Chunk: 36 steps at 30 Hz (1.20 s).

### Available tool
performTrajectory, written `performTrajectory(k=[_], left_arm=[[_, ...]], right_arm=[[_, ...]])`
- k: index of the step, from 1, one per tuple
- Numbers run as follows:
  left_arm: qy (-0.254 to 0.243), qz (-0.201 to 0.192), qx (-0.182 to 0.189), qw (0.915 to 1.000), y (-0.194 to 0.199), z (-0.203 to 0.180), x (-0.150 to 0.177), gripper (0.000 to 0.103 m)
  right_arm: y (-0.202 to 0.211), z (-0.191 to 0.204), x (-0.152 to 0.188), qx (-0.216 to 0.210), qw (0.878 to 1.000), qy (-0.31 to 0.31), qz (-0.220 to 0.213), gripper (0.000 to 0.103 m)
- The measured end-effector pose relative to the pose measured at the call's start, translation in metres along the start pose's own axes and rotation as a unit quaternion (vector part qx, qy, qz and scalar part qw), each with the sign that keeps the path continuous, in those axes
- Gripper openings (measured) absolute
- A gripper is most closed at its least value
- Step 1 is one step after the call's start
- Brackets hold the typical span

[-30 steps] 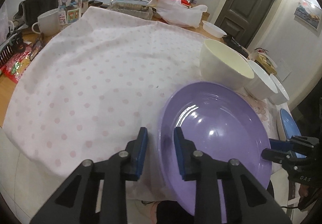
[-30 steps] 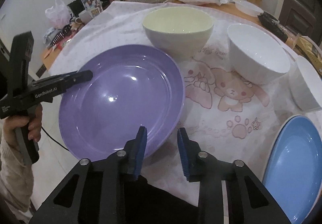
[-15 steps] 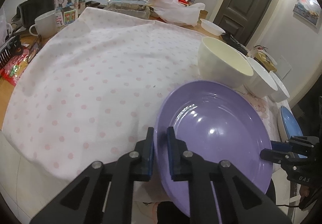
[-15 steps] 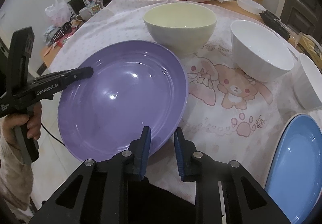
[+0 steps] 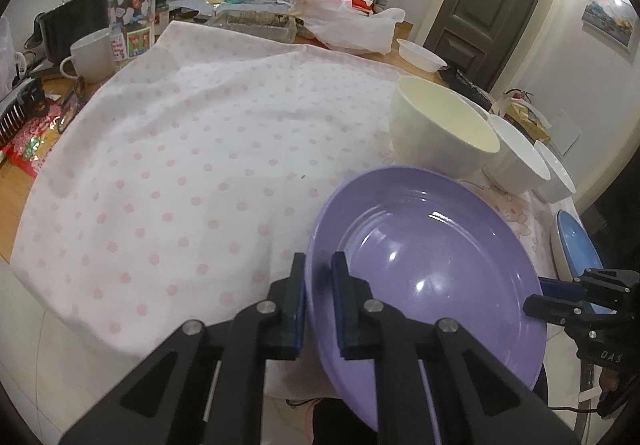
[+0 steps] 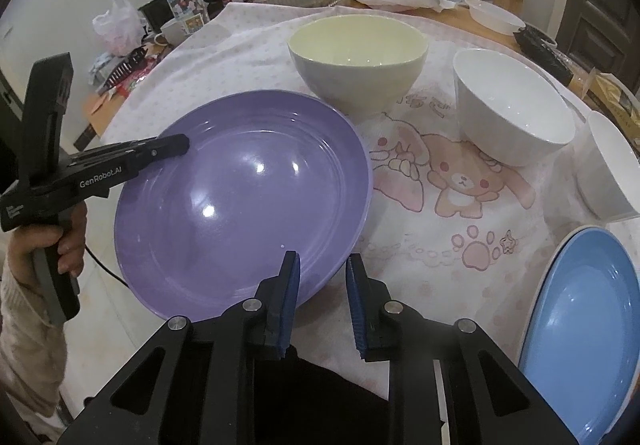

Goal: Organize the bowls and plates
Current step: 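Lift the purple plate with the left tool and carry it over the blue plate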

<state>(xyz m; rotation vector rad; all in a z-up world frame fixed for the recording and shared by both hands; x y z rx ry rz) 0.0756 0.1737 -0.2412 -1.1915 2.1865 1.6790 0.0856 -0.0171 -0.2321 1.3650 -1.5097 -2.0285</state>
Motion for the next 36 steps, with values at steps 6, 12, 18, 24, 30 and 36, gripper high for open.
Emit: performTrajectory(k=[6, 12, 18, 24, 30, 36], left_arm=[[-0.008, -0.009, -0.001, 0.9999, 0.009, -0.009, -0.003, 0.009], [-0.012, -0.018, 0.001, 0.9998, 0.021, -0.018, -0.006, 0.009], [-0.022, -0.032, -0.004, 0.9992, 0.036, -0.029, -0.009, 0.009], [-0.034, -0.05, -0.004, 0.9982, 0.054, -0.047, -0.014, 0.009], [-0.049, -0.062, -0.005, 0.9969, 0.064, -0.069, -0.017, 0.009], [-0.07, -0.069, -0.003, 0.9951, 0.071, -0.098, -0.018, 0.009]], right_arm=[[0.005, -0.003, 0.0, 0.006, 1.0, -0.006, -0.009, 0.019], [0.017, -0.006, 0.001, 0.002, 1.0, -0.011, -0.021, 0.019], [0.029, -0.007, 0.002, 0.008, 0.999, -0.01, -0.039, 0.019], [0.047, -0.011, 0.003, 0.014, 0.998, -0.01, -0.061, 0.019], [0.065, -0.018, 0.007, 0.02, 0.996, -0.019, -0.082, 0.019], [0.082, -0.033, 0.015, 0.032, 0.994, -0.031, -0.102, 0.019]])
Point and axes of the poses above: each gripper's, at about its wrist camera, not at the fingertips, and y roughly against the way its jaws point, z to its left, x to its underside, the point moved 10 cm from there along -y, roughly the way its jaws point, and after that the axes turned 12 degrees about y, right-handed, at the moved point
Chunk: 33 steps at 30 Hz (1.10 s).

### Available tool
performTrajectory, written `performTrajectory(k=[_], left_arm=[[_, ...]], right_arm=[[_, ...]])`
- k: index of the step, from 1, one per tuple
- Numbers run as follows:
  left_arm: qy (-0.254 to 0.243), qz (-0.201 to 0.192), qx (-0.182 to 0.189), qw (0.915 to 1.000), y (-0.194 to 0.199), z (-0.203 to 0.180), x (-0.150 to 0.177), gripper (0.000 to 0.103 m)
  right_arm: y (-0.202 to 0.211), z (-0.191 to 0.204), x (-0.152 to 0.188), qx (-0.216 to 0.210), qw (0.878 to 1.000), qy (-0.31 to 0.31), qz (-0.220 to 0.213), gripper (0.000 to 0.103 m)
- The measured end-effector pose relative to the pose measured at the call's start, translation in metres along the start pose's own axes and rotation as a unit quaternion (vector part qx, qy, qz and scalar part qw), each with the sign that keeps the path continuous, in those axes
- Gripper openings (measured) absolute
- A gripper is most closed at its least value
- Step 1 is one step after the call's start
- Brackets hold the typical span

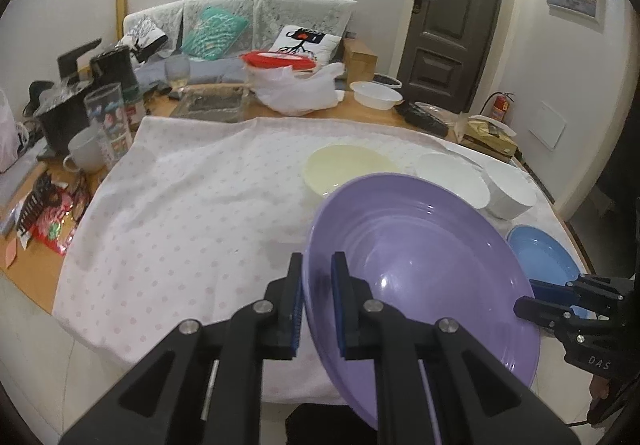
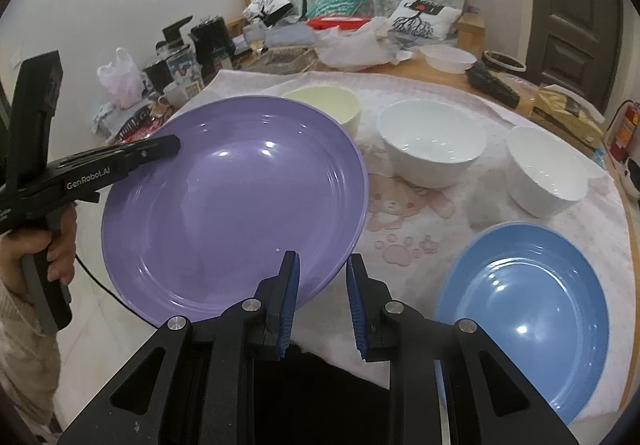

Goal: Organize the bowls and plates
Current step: 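Lift the purple plate with the left tool and carry it over the blue plate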

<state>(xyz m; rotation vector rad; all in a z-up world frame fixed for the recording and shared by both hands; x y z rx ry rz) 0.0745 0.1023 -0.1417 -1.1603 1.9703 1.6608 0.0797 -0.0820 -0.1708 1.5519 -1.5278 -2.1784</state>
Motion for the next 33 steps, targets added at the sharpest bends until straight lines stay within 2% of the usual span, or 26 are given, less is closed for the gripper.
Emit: performTrajectory(k=[10, 26, 33], left_arm=[[-0.037, 0.0, 0.008, 0.9993, -0.006, -0.061, 0.0, 0.009], [-0.094, 0.033, 0.038, 0.9943, -0.043, -0.166, 0.021, 0.009], [-0.112, 0.051, 0.05, 0.9911, -0.059, -0.196, 0.035, 0.009]], right_arm=[[0.026, -0.043, 0.02, 0.018, 0.999, -0.039, -0.024, 0.019], [0.066, -0.124, 0.073, 0.071, 0.992, -0.099, -0.038, 0.019], [0.078, -0.15, 0.089, 0.095, 0.988, -0.118, -0.041, 0.019]])
Point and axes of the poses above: each gripper's, at about its wrist camera, not at the fingertips, and y roughly against the way its jaws point, z to its left, x to its underside, the point moved 10 cm from there along -y, roughly the way its jaws point, and after that the axes turned 12 degrees about y, right-handed, at the moved point
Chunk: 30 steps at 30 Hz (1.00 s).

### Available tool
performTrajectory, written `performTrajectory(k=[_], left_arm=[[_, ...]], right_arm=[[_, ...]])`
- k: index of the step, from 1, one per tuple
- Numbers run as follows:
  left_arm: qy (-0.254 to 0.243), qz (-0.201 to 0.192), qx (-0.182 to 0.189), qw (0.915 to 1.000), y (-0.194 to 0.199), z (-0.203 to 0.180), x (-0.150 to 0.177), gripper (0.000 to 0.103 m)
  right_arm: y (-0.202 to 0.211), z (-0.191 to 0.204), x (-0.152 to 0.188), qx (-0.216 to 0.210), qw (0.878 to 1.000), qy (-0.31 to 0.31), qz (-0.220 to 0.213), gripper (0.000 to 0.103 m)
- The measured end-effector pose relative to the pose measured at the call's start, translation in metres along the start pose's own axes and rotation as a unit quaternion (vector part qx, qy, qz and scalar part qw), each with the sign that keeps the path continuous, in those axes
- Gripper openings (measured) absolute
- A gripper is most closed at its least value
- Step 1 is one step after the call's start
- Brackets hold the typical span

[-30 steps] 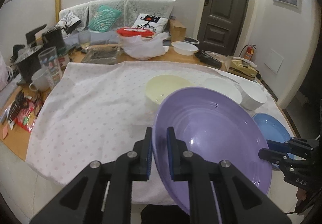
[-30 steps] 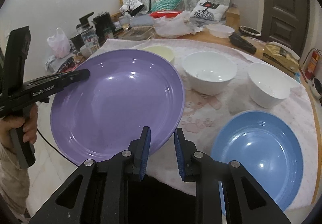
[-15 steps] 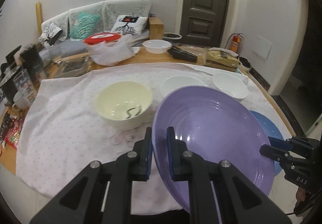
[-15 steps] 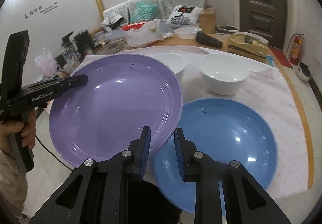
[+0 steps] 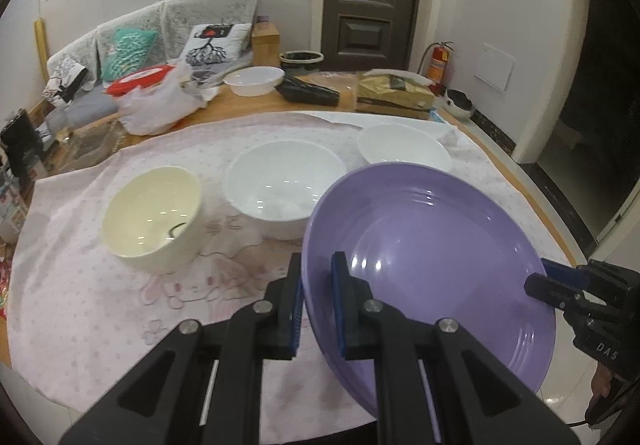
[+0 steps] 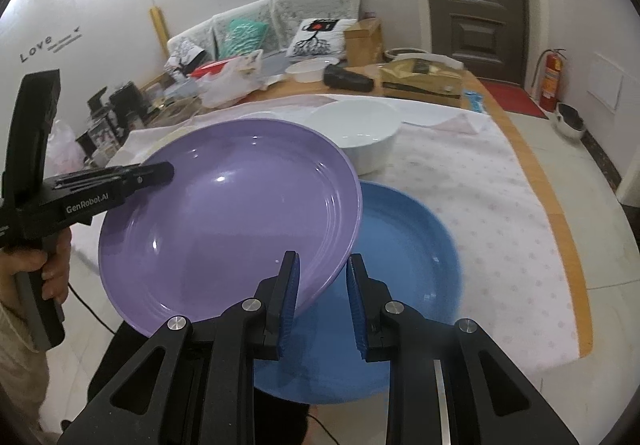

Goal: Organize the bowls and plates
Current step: 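Lift the purple plate with the left tool and carry it over the blue plate, then lower the purple plate onto the blue plate and open the left tool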

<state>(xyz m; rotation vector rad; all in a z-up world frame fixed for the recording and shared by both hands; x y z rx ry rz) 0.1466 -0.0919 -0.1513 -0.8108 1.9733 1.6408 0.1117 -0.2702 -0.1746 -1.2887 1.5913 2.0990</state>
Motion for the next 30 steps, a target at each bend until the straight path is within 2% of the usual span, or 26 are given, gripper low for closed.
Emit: performTrajectory(k=[10, 30], left_arm=[[-0.02, 0.027, 0.013, 0.9994, -0.032, -0.027, 0.009, 0.011], [-0.058, 0.068, 0.027, 0.9956, -0.069, -0.043, 0.026, 0.013]], right_arm=[[-0.001, -0.032, 0.013, 0.023, 0.999, -0.017, 0.014, 0.019], [-0.01, -0.052, 0.031, 0.052, 0.997, -0.007, 0.055, 0.019]])
Point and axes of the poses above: each gripper's, at about its wrist camera, not at the fingertips, and y roughly against the way its jaws point, z to its left, x to its underside, the point moved 10 cm from there along -y, roughly the way its jaws point, and after that the axes turned 12 degrees about y, right-handed, at the moved point
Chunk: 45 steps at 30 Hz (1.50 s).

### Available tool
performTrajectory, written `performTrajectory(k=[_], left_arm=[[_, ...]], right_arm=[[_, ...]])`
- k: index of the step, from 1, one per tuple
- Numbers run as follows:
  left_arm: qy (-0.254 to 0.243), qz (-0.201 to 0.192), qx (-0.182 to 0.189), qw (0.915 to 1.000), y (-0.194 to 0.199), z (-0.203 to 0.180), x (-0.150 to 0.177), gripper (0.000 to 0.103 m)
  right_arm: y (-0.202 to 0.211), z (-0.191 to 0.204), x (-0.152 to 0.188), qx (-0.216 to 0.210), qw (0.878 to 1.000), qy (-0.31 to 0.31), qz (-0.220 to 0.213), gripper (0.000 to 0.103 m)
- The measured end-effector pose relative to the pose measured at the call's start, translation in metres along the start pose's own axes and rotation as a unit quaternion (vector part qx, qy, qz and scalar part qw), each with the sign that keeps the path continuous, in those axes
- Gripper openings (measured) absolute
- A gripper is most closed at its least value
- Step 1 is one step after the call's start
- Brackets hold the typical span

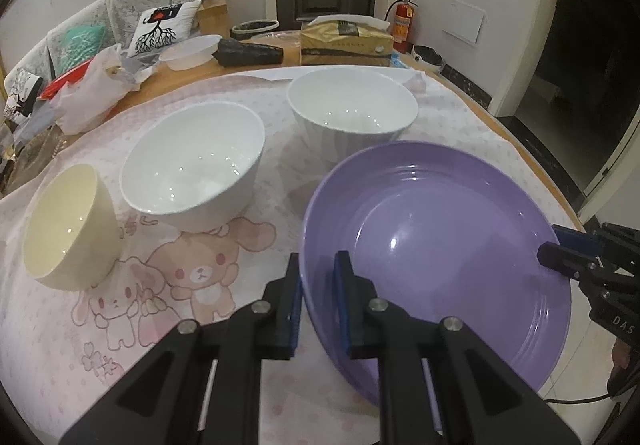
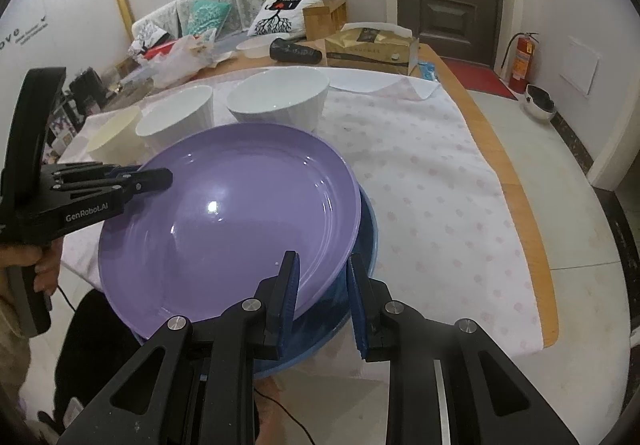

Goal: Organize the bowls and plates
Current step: 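Lower the purple plate onto the blue plate and open the left tool, then move the left tool to a white bowl and grasp its rim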

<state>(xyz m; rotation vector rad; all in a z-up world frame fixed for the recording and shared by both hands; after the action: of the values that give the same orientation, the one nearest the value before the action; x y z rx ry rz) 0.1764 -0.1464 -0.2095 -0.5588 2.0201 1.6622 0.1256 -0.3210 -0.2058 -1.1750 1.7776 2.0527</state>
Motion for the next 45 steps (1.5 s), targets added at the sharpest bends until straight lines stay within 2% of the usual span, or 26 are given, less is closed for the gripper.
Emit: performTrajectory(k=[14, 24, 31, 34, 37, 39, 45], left_arm=[[-0.04, 0.026, 0.005, 0.9989, -0.008, -0.01, 0.011, 0.016], [-0.078, 0.022, -0.019, 0.9965, -0.009, -0.014, 0.016, 0.017], [-0.079, 0.023, -0.019, 0.9964, -0.009, -0.014, 0.016, 0.019], [-0.08, 0.024, -0.017, 0.9964, -0.008, -0.014, 0.016, 0.021], [-0.073, 0.02, -0.005, 0.9972, -0.002, -0.012, 0.012, 0.029], [-0.063, 0.013, 0.008, 0.9979, 0.007, -0.008, 0.006, 0.03], [-0.041, -0.019, 0.03, 0.9985, 0.04, 0.014, -0.023, 0.035]], right_arm=[[0.006, -0.001, 0.005, 0.027, 0.999, 0.017, 0.017, 0.02], [0.003, -0.003, 0.01, 0.034, 0.999, 0.021, 0.029, 0.021], [0.002, -0.002, 0.011, 0.034, 0.999, 0.018, 0.033, 0.021], [0.005, -0.003, 0.008, 0.036, 0.999, 0.015, 0.029, 0.029], [0.009, -0.004, 0.006, 0.042, 0.999, 0.016, 0.026, 0.034], [0.013, -0.001, 0.002, 0.037, 0.999, 0.016, 0.02, 0.037], [0.016, 0.029, -0.031, 0.01, 0.999, 0.049, -0.013, 0.051]])
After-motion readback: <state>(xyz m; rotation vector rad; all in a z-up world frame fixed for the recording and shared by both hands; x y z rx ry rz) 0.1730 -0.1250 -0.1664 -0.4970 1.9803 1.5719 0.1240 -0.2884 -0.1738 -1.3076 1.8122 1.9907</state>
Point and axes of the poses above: each gripper's, at about its wrist camera, not at the fingertips, and y roughly against the way its jaws point, z to its left, x to its underside, the point moved 10 cm from there along -y, roughly the way its jaws point, and after that the axes turned 12 degrees about y, right-handed, at the moved point
